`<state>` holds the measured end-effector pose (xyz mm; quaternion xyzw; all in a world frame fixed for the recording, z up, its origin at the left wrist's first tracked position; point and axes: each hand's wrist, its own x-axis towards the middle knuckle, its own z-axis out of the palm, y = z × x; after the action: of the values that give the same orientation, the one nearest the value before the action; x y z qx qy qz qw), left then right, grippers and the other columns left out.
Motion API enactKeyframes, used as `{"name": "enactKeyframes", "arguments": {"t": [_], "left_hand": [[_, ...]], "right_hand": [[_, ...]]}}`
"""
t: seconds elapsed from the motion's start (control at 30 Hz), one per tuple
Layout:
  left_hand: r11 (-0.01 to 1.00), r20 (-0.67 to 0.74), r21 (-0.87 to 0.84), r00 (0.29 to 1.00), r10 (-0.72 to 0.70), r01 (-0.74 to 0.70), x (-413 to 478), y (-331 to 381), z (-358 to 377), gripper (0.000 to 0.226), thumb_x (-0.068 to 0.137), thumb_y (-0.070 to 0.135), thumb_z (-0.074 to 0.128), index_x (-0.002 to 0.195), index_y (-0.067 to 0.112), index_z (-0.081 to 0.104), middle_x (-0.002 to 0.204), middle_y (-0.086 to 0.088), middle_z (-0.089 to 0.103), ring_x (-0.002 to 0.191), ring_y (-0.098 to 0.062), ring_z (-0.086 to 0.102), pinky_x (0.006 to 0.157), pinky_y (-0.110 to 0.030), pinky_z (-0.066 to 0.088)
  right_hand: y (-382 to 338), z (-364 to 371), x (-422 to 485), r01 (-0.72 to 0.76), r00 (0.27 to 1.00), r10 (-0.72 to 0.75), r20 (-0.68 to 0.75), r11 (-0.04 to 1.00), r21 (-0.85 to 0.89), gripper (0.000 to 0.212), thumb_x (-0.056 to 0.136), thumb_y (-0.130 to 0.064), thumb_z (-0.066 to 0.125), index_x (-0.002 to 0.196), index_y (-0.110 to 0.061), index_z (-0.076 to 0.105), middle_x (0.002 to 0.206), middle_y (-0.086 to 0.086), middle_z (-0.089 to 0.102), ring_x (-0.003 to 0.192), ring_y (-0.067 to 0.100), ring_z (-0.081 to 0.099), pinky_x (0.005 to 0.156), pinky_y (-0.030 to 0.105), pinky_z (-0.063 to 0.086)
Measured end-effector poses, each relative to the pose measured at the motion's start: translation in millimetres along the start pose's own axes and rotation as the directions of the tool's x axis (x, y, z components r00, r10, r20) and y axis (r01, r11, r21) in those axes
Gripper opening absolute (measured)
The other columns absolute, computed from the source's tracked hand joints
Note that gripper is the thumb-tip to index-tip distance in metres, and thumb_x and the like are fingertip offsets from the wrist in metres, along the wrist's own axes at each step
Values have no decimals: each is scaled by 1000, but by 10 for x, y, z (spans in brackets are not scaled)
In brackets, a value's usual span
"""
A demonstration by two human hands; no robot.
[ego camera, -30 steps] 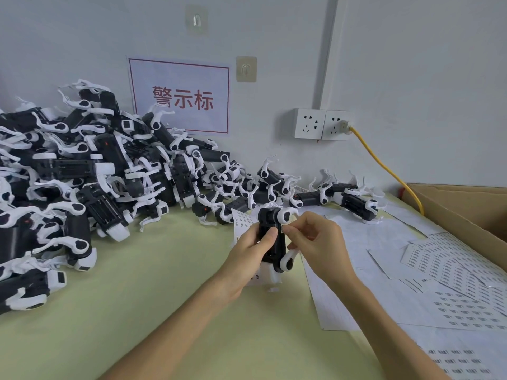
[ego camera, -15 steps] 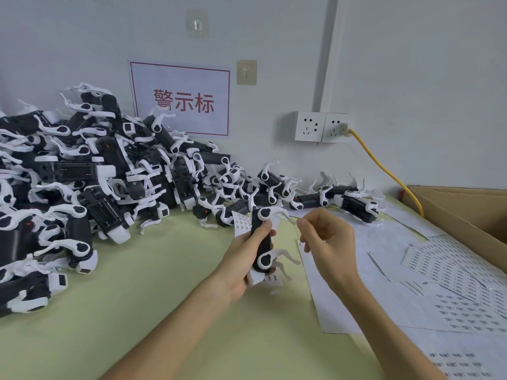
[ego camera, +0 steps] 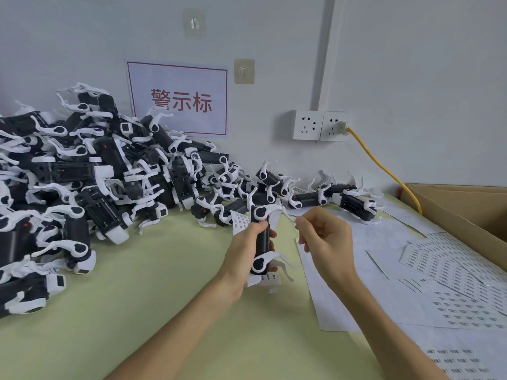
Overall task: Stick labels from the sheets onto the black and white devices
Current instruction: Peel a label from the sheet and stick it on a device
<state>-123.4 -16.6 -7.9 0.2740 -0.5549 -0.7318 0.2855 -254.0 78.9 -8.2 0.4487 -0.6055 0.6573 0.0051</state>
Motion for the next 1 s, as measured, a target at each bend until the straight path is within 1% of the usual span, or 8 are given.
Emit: {"name": "enactKeyframes", "arguments": {"t": [0.1,0.33,0.5,0.63,0.7,0.77,0.87,1.0], "left_hand": [[994,86,-53,992,-96,100,-38,7,10,36,100,42,47,88,14,65,78,-2,59,62,-17,59,50,-27,53],[970,234,-136,958,-168,204,-11,-15,4,32,100,36,45,95,11,65,82,-5,62,70,-20,61,66,-37,59],[978,269,-103,951,-149,182,-12,-15,-1,30,102,30,43,100,11,65,93,-10,64,81,-23,62,70,-38,61],[984,292,-96,949,-118,152,1,-30,-22,28,102,28,44,100,10,65,98,-12,66,83,-22,63,73,-38,61],[985,285,-107,953,-99,135,28,-43,-38,25,93,31,52,97,10,65,93,-12,67,78,-23,63,71,-37,59],[984,267,-128,959,-90,128,39,-44,-55,30,77,35,58,92,10,64,85,-11,65,72,-23,60,65,-34,54],[986,245,-125,966,-78,111,56,-58,-75,37,66,41,64,86,11,64,77,-9,61,67,-21,54,62,-32,46],[987,242,-114,967,-80,110,59,-62,-69,34,68,44,63,81,12,63,75,-8,58,66,-22,51,66,-35,42]], "right_hand": [[-3,1,-1,1,1000,-1,8,1000,-12,22,87,-23,62,69,-10,61,57,9,56,53,12,55,52,37,46],[-4,-2,7,-17,1000,17,-2,1000,7,19,84,-20,58,69,-8,62,55,7,57,52,10,54,52,32,45],[-3,-23,27,-32,999,32,-9,999,29,19,84,-19,57,69,-9,60,54,9,57,50,12,51,50,32,43],[-4,-24,28,-42,999,42,-16,998,36,18,83,-19,56,67,-12,59,54,10,56,51,13,50,50,31,43],[-7,-26,26,-43,999,43,-10,999,27,18,83,-19,57,65,-16,59,54,9,57,50,12,50,50,30,42],[-13,-27,19,-45,999,45,9,999,11,20,84,-21,58,64,-19,59,54,8,57,51,12,51,51,31,42],[-20,-11,-1,-42,998,42,41,999,2,22,87,-23,60,65,-20,59,55,9,57,51,13,51,52,35,42],[-11,6,-4,-32,998,33,49,999,-15,26,95,-8,64,70,-8,60,55,13,57,50,11,51,53,33,42]]}}
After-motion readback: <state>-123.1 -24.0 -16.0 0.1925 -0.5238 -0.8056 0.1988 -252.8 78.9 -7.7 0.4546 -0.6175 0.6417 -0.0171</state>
